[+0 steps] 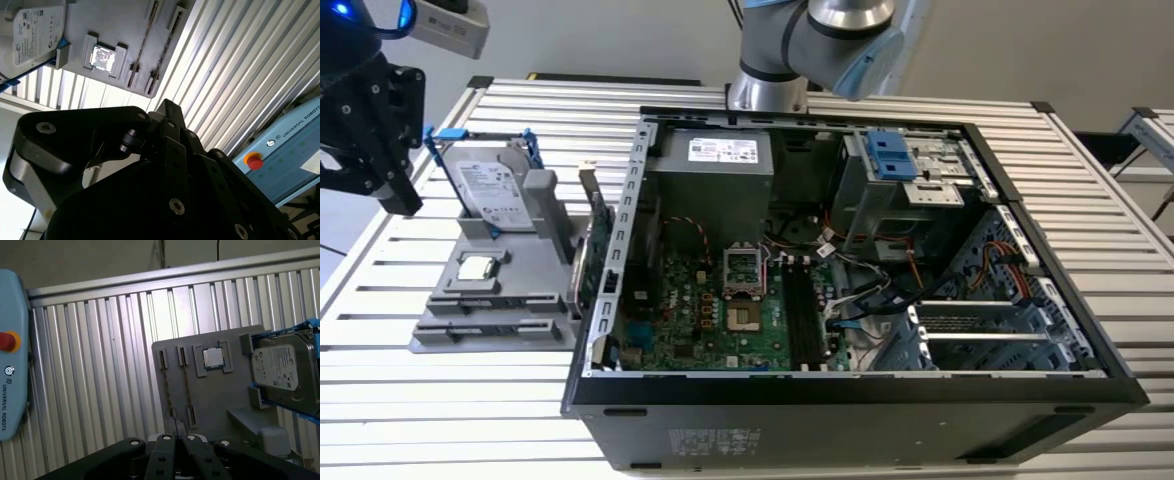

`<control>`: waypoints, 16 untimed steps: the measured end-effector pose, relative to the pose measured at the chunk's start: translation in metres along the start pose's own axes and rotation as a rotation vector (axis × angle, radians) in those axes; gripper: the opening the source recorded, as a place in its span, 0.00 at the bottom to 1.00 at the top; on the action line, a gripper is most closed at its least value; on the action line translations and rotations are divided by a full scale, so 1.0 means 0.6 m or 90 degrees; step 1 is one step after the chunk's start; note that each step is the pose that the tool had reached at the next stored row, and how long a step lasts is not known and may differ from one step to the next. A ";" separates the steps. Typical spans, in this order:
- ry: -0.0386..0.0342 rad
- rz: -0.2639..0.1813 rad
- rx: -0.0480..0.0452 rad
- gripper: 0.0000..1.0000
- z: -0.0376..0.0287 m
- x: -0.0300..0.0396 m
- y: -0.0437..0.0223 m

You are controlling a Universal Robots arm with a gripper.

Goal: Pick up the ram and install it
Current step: 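Pick up the ram and move it above insertion slot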

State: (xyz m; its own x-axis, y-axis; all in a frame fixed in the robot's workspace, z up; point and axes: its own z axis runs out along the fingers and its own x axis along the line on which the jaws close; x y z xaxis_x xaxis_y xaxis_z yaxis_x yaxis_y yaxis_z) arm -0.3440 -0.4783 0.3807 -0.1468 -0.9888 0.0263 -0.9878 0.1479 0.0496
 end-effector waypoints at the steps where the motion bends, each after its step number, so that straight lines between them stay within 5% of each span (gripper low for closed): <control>1: 0.0000 0.000 0.0000 0.00 0.000 0.000 0.000; 16: 0.0011 -0.022 0.0006 0.00 0.000 0.000 0.000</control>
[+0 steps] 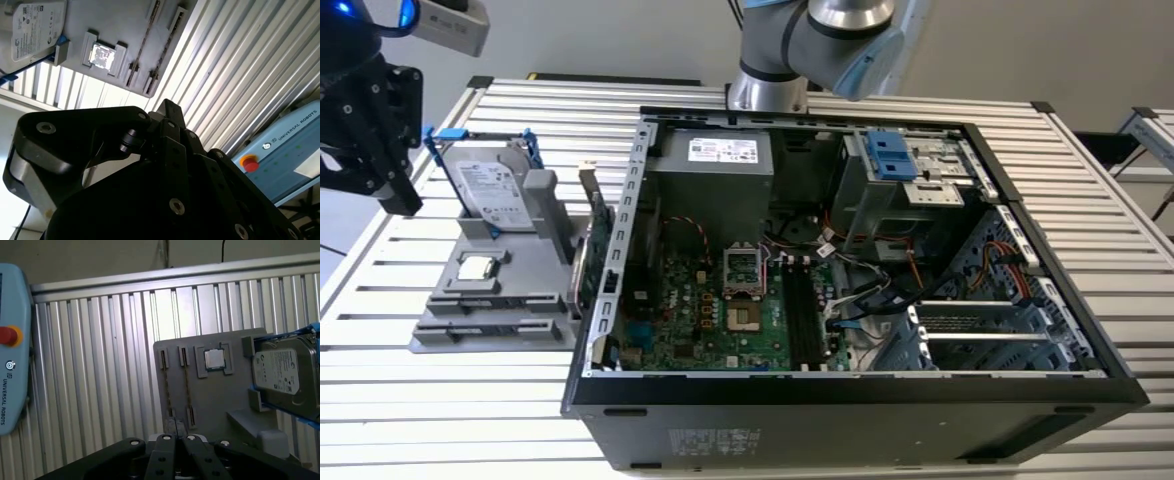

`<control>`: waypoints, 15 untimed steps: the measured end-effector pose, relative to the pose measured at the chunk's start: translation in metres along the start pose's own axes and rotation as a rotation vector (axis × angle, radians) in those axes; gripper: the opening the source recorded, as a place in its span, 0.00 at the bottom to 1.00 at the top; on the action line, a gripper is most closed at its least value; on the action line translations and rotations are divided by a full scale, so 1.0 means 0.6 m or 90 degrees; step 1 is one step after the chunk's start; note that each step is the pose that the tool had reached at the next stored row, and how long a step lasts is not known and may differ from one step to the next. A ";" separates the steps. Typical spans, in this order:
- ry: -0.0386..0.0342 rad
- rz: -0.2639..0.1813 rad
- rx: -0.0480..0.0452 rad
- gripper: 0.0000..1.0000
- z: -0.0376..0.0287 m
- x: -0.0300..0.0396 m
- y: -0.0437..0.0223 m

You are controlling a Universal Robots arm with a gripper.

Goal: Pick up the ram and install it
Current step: 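Pick up the ram and move it above insertion slot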

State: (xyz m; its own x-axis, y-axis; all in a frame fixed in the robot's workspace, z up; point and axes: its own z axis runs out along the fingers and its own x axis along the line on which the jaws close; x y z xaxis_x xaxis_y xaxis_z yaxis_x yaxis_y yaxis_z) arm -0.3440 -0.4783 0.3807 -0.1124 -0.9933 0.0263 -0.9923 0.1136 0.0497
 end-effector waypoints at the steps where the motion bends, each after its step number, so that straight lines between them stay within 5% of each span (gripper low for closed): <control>1: 0.0000 0.000 0.0000 0.00 0.000 0.000 0.000; 15: 0.0003 -0.005 0.0001 0.00 0.000 0.000 0.000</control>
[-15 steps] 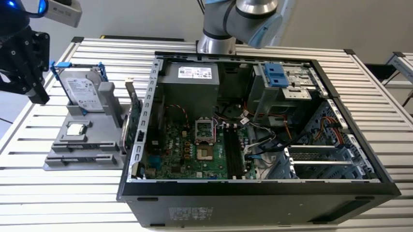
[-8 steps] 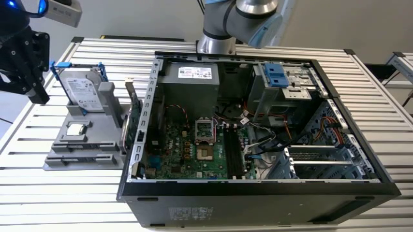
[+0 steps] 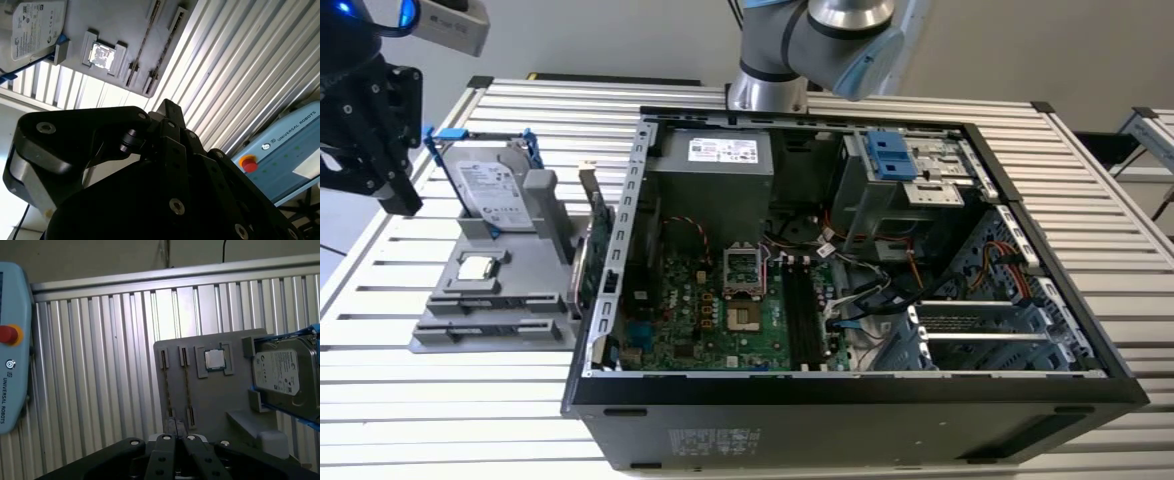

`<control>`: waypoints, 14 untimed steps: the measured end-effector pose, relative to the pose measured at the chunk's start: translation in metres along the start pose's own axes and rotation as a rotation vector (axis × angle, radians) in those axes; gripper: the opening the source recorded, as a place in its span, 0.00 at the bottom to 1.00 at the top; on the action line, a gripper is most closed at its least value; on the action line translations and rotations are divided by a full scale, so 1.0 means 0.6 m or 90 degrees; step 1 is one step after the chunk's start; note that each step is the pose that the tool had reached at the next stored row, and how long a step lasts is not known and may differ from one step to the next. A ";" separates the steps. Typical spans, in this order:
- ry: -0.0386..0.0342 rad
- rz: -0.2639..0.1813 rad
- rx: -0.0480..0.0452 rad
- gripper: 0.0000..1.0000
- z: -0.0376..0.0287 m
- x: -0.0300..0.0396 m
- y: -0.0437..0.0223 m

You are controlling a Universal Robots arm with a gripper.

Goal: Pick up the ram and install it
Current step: 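Pick up the ram and move it above insertion slot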

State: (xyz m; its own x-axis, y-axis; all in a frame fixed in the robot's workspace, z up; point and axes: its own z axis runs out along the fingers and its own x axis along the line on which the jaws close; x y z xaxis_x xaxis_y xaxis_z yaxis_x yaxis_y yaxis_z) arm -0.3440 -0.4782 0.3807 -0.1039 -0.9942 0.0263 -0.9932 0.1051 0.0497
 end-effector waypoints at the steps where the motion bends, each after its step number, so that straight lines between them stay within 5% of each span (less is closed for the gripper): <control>1: 0.0001 -0.002 0.0001 0.00 0.000 0.000 0.000; 14: 0.0013 -0.026 0.0007 0.00 0.000 0.000 0.000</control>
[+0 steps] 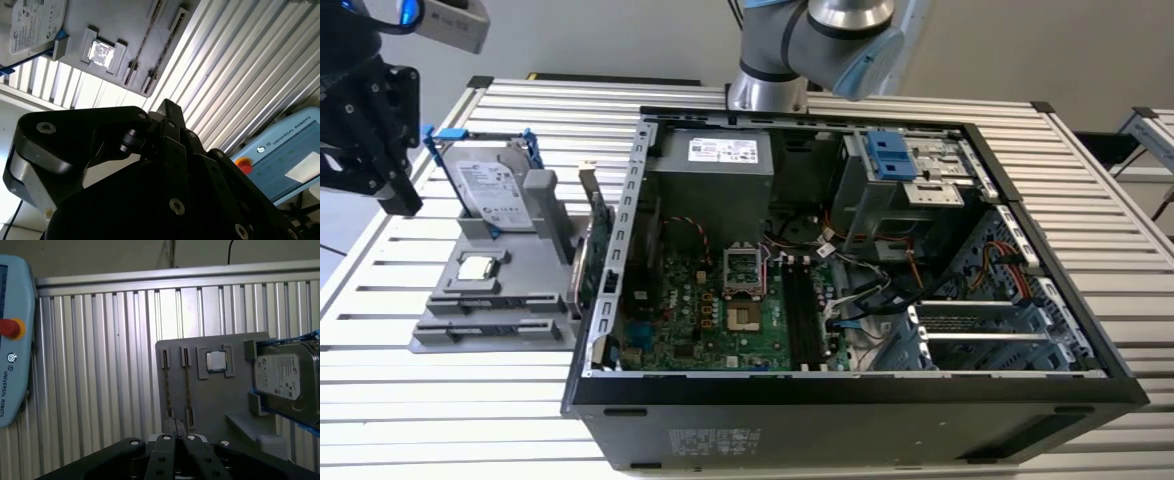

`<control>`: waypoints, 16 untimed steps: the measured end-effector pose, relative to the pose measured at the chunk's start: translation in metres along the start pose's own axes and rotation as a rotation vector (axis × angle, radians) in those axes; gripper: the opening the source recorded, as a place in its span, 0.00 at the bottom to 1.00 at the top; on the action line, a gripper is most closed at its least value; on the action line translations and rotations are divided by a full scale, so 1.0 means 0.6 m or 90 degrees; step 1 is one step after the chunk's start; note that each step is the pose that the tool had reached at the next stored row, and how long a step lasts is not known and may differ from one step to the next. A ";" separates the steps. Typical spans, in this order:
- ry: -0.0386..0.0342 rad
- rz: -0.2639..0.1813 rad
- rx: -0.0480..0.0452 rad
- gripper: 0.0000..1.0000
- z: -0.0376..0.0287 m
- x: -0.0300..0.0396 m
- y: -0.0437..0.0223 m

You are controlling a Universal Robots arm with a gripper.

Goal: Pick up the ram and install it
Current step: 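Pick up the ram and move it above insertion slot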

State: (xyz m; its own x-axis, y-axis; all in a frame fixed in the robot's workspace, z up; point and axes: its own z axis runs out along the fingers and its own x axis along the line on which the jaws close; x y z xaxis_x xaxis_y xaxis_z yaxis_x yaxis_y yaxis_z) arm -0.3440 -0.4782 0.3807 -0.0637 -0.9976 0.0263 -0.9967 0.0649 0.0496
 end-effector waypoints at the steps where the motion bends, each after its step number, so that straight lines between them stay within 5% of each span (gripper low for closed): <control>1: 0.0001 -0.002 0.0000 0.00 0.000 0.000 0.000; 16: 0.0003 -0.006 0.0002 0.00 0.000 0.000 0.000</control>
State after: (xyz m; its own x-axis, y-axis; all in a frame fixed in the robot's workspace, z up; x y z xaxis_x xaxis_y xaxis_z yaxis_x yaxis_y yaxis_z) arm -0.3440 -0.4782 0.3807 -0.0537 -0.9982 0.0263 -0.9973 0.0549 0.0496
